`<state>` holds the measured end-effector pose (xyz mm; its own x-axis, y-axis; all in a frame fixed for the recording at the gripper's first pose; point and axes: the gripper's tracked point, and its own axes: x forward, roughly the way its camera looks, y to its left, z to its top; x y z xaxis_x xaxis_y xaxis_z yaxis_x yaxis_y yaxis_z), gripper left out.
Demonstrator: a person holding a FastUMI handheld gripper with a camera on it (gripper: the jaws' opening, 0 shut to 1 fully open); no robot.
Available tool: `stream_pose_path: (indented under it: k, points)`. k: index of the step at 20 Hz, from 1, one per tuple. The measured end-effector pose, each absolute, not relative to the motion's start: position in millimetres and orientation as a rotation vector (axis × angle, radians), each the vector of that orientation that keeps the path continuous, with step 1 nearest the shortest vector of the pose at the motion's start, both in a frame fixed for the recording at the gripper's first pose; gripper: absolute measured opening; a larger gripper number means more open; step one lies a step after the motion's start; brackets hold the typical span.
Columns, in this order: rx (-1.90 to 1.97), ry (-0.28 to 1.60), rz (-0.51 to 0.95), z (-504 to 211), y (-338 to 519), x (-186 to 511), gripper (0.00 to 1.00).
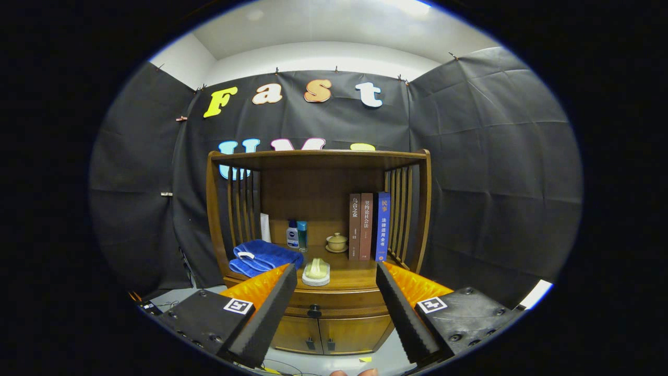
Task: Pull open the drawer, take out the items inside it, and place them on the countertop above the cabinet.
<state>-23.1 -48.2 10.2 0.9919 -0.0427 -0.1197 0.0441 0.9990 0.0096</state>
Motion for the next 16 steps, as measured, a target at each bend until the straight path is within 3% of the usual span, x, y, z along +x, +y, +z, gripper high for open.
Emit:
stream_pose_path:
  k: [16]
  points:
    - [0.06, 0.102, -0.146, 15.4, -87.5, -38.9, 0.98]
